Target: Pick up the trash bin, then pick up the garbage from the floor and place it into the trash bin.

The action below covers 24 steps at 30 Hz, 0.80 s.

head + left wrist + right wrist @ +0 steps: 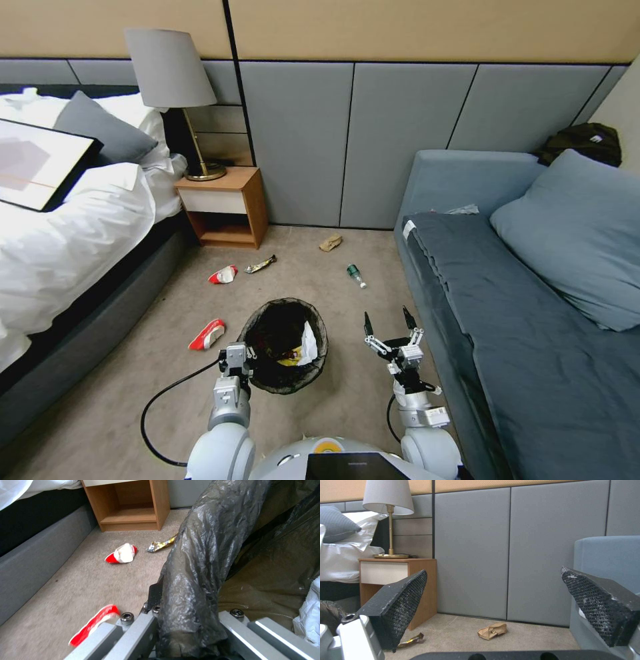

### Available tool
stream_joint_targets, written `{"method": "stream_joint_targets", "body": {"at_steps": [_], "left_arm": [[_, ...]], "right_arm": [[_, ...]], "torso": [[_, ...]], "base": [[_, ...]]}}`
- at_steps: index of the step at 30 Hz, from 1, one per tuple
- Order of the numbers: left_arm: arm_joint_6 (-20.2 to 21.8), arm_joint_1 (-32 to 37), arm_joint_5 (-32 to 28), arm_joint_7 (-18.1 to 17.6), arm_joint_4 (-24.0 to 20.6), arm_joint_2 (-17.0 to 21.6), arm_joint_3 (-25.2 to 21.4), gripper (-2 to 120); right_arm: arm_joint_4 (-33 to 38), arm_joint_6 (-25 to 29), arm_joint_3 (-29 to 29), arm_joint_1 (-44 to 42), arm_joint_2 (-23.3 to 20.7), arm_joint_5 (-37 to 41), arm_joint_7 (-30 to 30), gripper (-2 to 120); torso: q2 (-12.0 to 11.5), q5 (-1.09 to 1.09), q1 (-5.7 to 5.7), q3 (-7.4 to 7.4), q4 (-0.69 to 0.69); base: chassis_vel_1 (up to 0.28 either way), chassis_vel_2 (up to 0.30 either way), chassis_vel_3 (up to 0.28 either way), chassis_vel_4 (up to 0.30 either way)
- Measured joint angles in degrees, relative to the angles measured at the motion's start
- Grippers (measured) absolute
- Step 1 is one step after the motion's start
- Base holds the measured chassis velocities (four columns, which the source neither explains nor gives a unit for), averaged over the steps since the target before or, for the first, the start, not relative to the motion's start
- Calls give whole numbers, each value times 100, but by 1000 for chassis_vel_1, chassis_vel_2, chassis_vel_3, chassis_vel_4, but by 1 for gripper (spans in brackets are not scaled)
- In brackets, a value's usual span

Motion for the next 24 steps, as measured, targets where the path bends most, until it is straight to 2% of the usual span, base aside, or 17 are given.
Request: {"method": "stream_joint_targets", "body": {"at_steps": [24], "left_arm": [[-36,-40,18,1,107,-42,16,0]], "right_arm": [[-137,-64,-98,150,-11,-13,-29,100]], "torso": [[0,-1,0,0,0]], "base": [[-165,161,156,-166]]}}
